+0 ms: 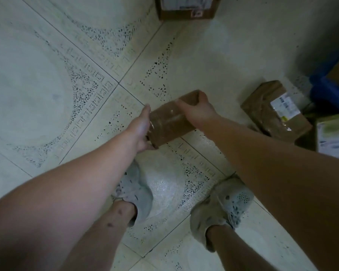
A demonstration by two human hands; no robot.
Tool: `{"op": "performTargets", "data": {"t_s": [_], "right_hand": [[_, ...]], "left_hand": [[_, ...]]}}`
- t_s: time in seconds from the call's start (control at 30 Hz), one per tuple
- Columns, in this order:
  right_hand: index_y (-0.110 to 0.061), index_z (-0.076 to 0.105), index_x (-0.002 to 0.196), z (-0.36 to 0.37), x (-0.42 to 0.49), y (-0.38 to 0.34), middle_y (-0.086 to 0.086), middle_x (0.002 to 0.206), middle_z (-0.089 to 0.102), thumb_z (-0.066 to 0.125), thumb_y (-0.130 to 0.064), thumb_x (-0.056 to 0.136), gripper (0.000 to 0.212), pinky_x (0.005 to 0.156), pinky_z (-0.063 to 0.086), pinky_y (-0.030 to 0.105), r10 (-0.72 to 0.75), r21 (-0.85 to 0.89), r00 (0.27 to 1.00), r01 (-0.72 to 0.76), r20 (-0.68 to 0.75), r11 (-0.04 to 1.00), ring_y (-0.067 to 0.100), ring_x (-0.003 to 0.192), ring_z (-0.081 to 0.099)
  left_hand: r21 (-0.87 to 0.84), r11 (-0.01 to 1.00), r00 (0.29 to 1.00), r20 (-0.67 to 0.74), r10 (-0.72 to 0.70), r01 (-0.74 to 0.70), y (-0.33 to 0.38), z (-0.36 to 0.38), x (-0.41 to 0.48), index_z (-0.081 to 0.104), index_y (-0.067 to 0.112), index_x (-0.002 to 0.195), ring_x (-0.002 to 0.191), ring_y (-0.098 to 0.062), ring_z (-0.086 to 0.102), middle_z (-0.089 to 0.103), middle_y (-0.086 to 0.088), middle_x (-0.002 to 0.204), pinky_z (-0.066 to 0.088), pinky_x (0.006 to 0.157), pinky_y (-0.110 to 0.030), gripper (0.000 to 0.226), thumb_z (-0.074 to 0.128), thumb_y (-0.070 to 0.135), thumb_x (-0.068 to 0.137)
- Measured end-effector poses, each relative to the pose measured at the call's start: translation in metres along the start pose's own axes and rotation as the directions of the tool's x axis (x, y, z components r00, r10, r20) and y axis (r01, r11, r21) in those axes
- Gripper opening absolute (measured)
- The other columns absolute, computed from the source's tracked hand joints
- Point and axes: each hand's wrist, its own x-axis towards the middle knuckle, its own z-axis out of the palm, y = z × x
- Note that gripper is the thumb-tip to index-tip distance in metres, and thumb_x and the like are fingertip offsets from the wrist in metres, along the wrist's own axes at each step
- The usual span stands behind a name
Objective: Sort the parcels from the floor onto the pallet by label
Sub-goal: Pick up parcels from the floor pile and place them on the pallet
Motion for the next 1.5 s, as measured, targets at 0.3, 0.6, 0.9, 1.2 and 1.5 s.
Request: {"op": "performTargets", "data": {"t_s": [0.3, 0.6, 0.9, 1.2, 1.5], "right_hand": [[-0.026, 0.037, 0.112, -0.040, -0.107, -0.025, -0.006, 0.102, 0.052, 0.063, -0.046, 0.086, 0.042, 0.080, 0.047, 0.035, 0.137, 0.397, 0.961, -0.031, -0.241, 0.917, 0.018, 0.093, 0.055], [-0.022, 0.045, 0.132, -0.147, -0.325, -0.102, 0.005, 0.117, 0.060, 0.058, -0.014, 0.084, 0.050, 0.079, 0.055, 0.039, 0.031, 0.650, 0.955, 0.176, -0.294, 0.739, 0.023, 0.101, 0.063], [-0.028, 0.045, 0.113, -0.224, -0.523, -0.143, -0.001, 0.109, 0.058, 0.062, 0.001, 0.078, 0.049, 0.059, 0.052, 0.021, -0.183, 0.523, 0.854, 0.453, -0.486, 0.722, 0.019, 0.094, 0.064], [-0.043, 0.026, 0.141, -0.243, -0.658, -0.088, -0.011, 0.119, 0.056, 0.068, -0.038, 0.076, 0.077, 0.090, 0.053, 0.041, -0.109, 0.480, 0.770, 0.494, -0.628, 0.725, 0.014, 0.105, 0.061], [-0.031, 0.037, 0.137, -0.322, -0.767, 0.071, -0.003, 0.112, 0.065, 0.073, -0.035, 0.079, 0.068, 0.076, 0.057, 0.035, 0.031, 0.550, 0.641, 0.630, -0.767, 0.548, 0.015, 0.092, 0.068]], "left_hand": [[-0.131, 0.965, 0.970, 0.061, 0.235, -0.225, 0.001, 0.001, -0.110, 0.049, 0.024, 0.122, 0.080, -0.022, 0.068, 0.069, -0.006, 0.095, 0.057, 0.064, -0.050, 0.030, 0.053, 0.028, 0.093], [-0.117, 0.885, 0.827, 0.319, 0.463, -0.450, 0.063, 0.007, -0.341, 0.047, 0.021, 0.131, 0.084, -0.017, 0.071, 0.073, -0.003, 0.101, 0.056, 0.063, -0.033, 0.050, 0.059, 0.008, 0.084], [0.018, 0.686, 0.600, 0.503, 0.622, -0.727, 0.106, 0.012, -0.552, 0.033, 0.037, 0.129, 0.094, -0.024, 0.068, 0.056, -0.012, 0.124, 0.057, 0.063, -0.034, 0.063, 0.066, 0.007, 0.084], [0.157, 0.418, 0.386, 0.742, 0.548, -0.895, 0.083, 0.062, -0.685, 0.028, 0.031, 0.144, 0.096, -0.022, 0.067, 0.053, -0.012, 0.127, 0.057, 0.068, -0.031, 0.073, 0.066, 0.010, 0.086], [0.249, 0.338, 0.350, 0.893, 0.281, -0.908, -0.050, 0.190, -0.771, 0.034, 0.041, 0.140, 0.086, -0.023, 0.071, 0.070, -0.004, 0.105, 0.057, 0.062, -0.032, 0.068, 0.065, 0.017, 0.086]]}}
